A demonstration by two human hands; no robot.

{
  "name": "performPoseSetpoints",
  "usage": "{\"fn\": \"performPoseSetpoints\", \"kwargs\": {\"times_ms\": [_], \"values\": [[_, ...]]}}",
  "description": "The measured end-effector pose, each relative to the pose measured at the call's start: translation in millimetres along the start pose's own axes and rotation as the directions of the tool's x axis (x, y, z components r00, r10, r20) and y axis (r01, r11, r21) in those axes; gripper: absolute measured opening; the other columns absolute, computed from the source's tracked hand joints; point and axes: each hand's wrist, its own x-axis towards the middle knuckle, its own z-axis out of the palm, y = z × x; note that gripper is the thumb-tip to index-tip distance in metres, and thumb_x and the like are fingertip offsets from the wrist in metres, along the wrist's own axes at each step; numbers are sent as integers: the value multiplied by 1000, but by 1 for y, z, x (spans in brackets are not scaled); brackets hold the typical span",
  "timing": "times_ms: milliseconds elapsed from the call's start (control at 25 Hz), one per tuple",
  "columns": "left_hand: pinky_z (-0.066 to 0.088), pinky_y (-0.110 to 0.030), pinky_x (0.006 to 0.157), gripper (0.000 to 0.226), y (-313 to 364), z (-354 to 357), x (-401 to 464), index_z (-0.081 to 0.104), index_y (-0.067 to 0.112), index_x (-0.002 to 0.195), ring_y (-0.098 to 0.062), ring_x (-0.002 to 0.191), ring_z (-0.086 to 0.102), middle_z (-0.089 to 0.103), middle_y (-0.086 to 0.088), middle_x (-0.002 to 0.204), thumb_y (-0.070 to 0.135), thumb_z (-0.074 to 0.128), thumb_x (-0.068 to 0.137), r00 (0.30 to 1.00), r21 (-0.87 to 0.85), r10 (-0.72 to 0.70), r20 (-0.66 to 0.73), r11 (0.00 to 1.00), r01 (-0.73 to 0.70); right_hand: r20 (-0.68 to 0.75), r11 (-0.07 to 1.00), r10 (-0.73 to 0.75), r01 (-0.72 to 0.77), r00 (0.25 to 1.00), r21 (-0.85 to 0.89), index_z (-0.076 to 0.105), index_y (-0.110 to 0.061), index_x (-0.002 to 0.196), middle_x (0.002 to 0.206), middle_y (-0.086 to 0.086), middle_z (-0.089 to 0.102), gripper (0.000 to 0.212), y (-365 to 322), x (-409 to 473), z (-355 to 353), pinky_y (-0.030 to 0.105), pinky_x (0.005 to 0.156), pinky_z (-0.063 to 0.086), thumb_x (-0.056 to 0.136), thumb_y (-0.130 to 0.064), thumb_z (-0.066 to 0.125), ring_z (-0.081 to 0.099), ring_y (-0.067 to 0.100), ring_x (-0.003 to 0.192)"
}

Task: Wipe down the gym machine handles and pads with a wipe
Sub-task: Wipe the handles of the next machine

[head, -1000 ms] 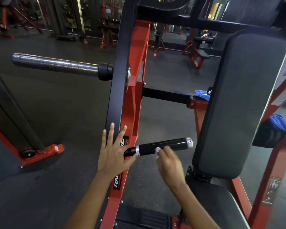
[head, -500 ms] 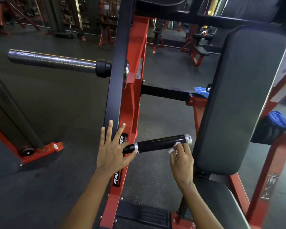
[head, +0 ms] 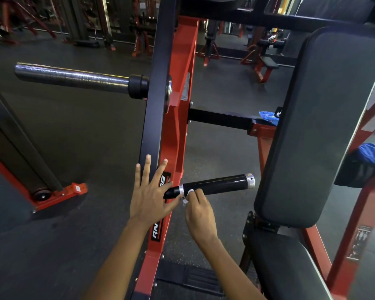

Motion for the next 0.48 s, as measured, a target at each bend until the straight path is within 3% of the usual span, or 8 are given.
{"fn": "performPoseSetpoints", "kwargs": {"times_ms": [80, 160, 200, 240, 280, 320, 360, 480], "values": [[4, -58, 116, 52, -1, 1, 0, 56, 32, 128, -35, 146, 4, 25, -5, 156, 62, 47, 87, 999, -9, 35, 5, 999, -35, 20, 985, 119, -121, 993, 121, 56, -9, 84, 84, 1, 54, 15, 6, -6, -7, 13, 50, 38, 81, 6, 59, 48, 8, 61], [5, -58, 116, 56, -2, 4, -2, 40, 31, 142, -28, 146, 11, 27, -2, 155, 57, 42, 92, 991, 23, 129, 34, 991, -130, -11, 796, 513, -471, 858, 379, 57, -13, 87, 91, -1, 57, 14, 14, -16, -22, 13, 54, 46, 85, 1, 60, 56, 4, 69], [6, -58, 116, 54, -2, 6, -3, 38, 31, 143, -25, 145, 17, 31, 0, 153, 54, 40, 94, 985, 34, 168, 49, 985, -170, 9, 548, 736, -604, 677, 578, 58, -12, 91, 94, 0, 60, 12, 24, -18, -30, 13, 55, 48, 86, -1, 61, 60, 4, 71], [8, -59, 115, 52, -1, 6, -3, 40, 30, 142, -23, 144, 23, 36, 2, 151, 53, 39, 95, 980, 31, 188, 57, 981, -190, 95, 228, 877, -581, 472, 781, 58, -10, 98, 98, 3, 62, 14, 35, -18, -39, 15, 56, 50, 87, -1, 60, 62, 5, 71], [10, -59, 115, 50, -1, 7, -3, 43, 29, 140, -22, 142, 27, 40, 3, 148, 51, 40, 95, 979, 21, 195, 55, 980, -196, 210, -55, 925, -434, 318, 899, 57, -7, 105, 103, 7, 62, 18, 50, -15, -48, 18, 61, 51, 89, 0, 57, 62, 8, 74], [11, -59, 114, 48, -1, 7, -2, 46, 29, 138, -22, 141, 30, 44, 5, 146, 51, 40, 96, 979, 15, 196, 52, 980, -197, 320, -248, 916, -286, 243, 926, 57, -5, 109, 106, 10, 61, 21, 64, -11, -55, 21, 65, 51, 89, 2, 55, 61, 11, 78], [12, -60, 114, 47, -1, 7, -2, 48, 28, 136, -21, 140, 33, 47, 5, 143, 50, 41, 96, 979, 16, 197, 49, 980, -198, 389, -343, 893, -219, 226, 914, 58, -4, 106, 104, 9, 61, 19, 76, -5, -60, 22, 67, 50, 90, 3, 52, 59, 12, 79], [11, -59, 115, 46, -2, 7, -2, 50, 28, 135, -21, 137, 37, 53, 8, 137, 50, 40, 96, 979, 15, 198, 43, 980, -199, 515, -458, 789, -239, 334, 856, 59, -11, 87, 71, 1, 53, 25, 80, 12, -59, 19, 61, 42, 91, 5, 40, 46, 8, 65]]}}
